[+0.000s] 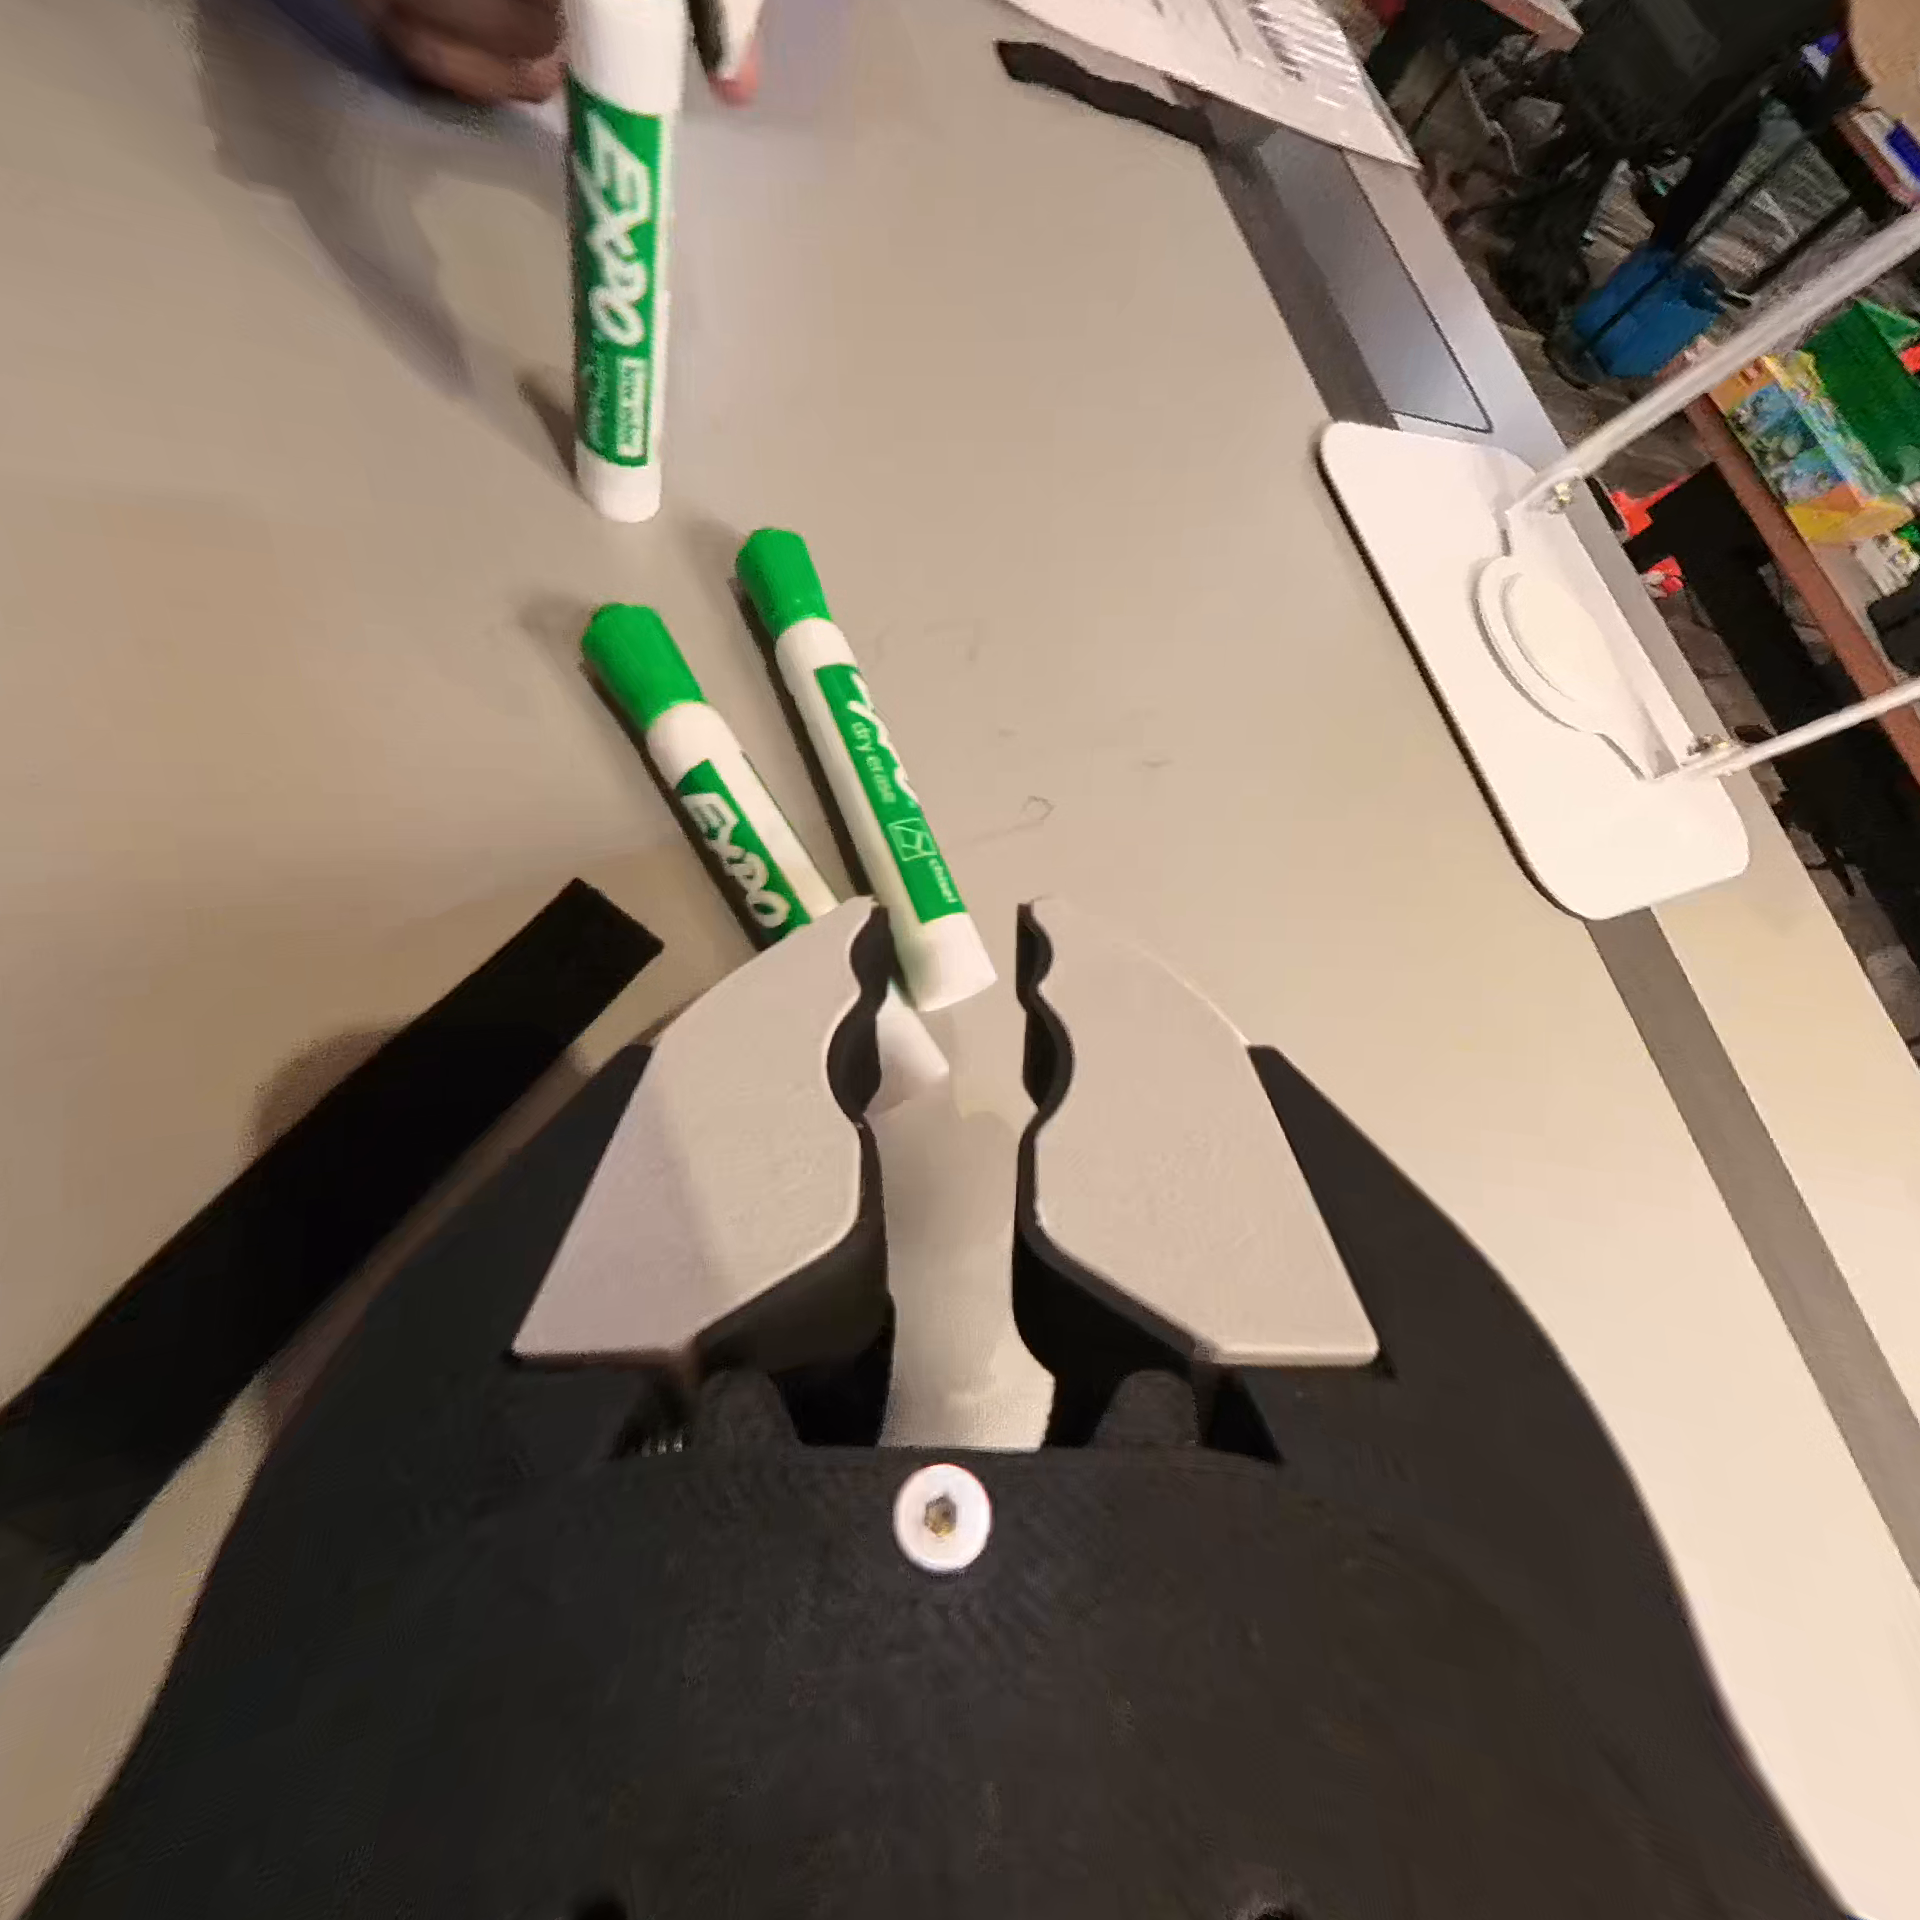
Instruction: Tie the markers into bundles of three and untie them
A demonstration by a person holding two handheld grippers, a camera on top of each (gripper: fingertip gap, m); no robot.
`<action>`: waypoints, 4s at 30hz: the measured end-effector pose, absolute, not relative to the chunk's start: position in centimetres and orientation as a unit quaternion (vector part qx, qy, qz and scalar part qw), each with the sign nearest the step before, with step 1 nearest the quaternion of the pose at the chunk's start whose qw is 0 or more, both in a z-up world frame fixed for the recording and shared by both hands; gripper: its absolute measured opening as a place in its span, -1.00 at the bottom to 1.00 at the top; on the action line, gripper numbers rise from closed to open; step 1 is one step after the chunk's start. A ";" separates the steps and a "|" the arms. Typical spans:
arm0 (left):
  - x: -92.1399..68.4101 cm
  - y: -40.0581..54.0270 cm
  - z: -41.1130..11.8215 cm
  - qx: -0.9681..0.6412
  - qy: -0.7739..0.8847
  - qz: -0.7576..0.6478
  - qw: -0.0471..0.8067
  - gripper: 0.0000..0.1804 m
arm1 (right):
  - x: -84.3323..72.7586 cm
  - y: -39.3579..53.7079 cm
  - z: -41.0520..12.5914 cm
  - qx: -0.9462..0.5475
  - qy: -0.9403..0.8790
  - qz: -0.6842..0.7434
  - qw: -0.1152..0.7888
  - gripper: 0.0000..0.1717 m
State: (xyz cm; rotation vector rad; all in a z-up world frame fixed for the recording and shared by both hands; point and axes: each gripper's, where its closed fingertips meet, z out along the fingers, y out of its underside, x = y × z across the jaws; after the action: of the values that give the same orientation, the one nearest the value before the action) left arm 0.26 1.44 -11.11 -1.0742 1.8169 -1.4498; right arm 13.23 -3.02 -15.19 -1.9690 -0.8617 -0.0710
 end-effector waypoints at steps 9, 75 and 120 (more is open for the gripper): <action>0.5 1.7 -11.4 -0.412 0.680 -0.536 0.285 -0.59 | 11.5 -4.0 -16.7 -0.804 -0.399 0.013 0.440 -0.73; 0.6 2.6 -5.6 -0.369 0.609 -0.574 0.405 -0.60 | 5.6 -3.0 -18.1 -0.843 -0.465 0.031 0.268 -0.79; 2.8 -6.3 -8.5 -0.358 0.691 -0.507 0.370 -0.79 | -0.5 -2.9 -11.2 -0.733 -0.326 0.123 0.585 -0.75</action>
State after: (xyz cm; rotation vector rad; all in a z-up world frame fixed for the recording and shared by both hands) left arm 2.78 -6.34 -8.51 -0.9178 1.7731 -1.3002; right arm -0.53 -2.90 -11.24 -1.7092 -0.7608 0.2866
